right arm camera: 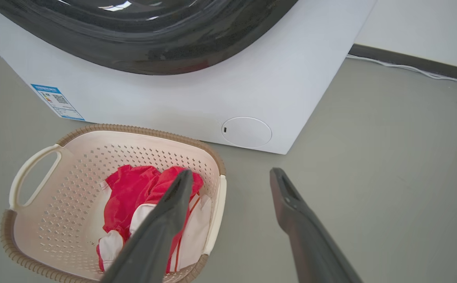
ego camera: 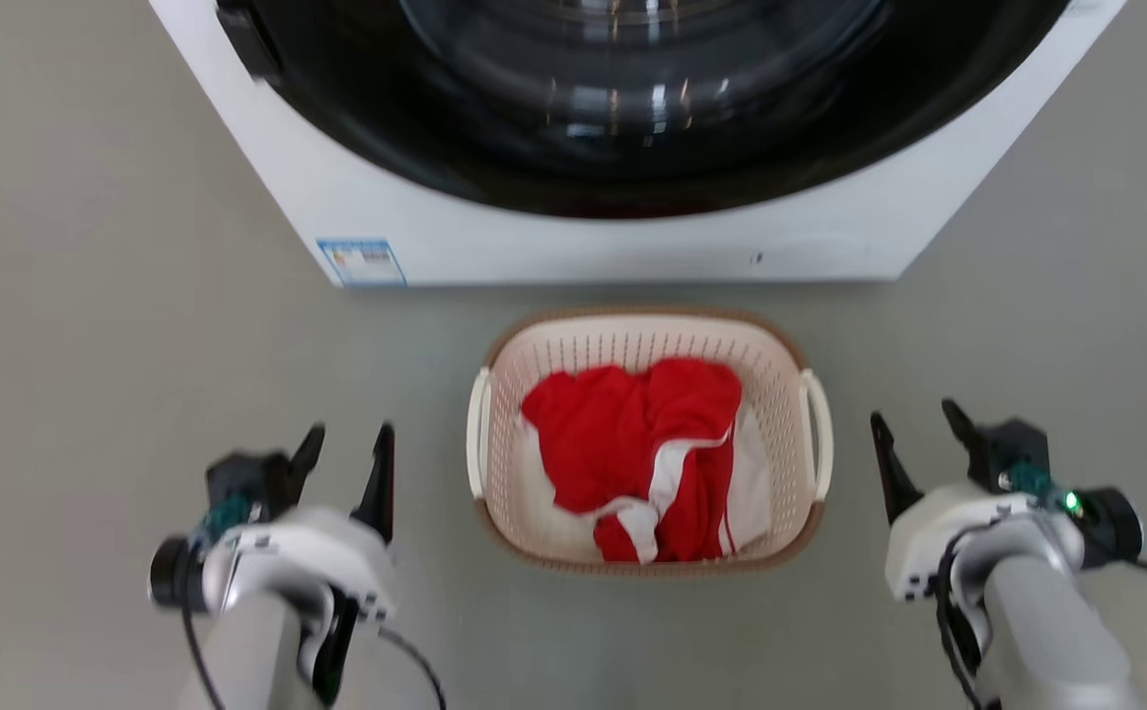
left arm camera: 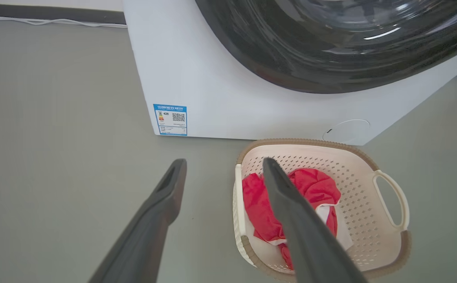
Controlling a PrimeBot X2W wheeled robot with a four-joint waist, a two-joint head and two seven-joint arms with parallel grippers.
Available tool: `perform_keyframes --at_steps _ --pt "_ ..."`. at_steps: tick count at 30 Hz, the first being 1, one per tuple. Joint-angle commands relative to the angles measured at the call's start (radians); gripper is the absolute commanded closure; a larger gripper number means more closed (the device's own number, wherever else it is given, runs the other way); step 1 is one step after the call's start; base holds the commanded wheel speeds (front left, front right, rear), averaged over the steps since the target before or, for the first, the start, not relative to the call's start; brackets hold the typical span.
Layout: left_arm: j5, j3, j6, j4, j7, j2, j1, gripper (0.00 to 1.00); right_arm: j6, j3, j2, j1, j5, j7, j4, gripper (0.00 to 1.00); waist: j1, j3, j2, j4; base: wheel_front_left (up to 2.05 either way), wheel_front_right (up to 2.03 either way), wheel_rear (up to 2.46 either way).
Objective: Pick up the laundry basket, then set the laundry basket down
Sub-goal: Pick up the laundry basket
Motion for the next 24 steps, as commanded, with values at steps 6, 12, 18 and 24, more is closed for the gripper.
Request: perform_keyframes --at_steps 6,12,18,24 --pt "-0.031 -0.042 -0.006 0.11 -0.009 0.016 -0.171 0.0 0.006 -0.009 0.002 -0.133 -0.032 0.014 0.099 0.0 0.0 0.164 0.0 0.011 0.0 0.0 0.0" --pt "-0.087 -0.104 -0.006 0.217 -0.009 0.016 -0.279 0.0 0.006 -0.027 0.002 -0.205 -0.055 0.008 0.166 0.0 0.0 0.241 0.0 0.012 0.0 0.0 0.0" --pt "-0.111 -0.14 -0.006 0.273 -0.009 0.017 -0.345 0.0 0.006 -0.034 0.002 -0.247 -0.071 0.001 0.208 0.0 0.0 0.29 0.0 0.008 0.0 0.0 0.0" --pt "-0.128 -0.166 -0.006 0.297 -0.009 0.02 -0.4 0.0 0.006 -0.027 0.002 -0.292 -0.071 -0.013 0.235 0.0 0.0 0.347 0.0 0.003 0.0 0.0 0.0"
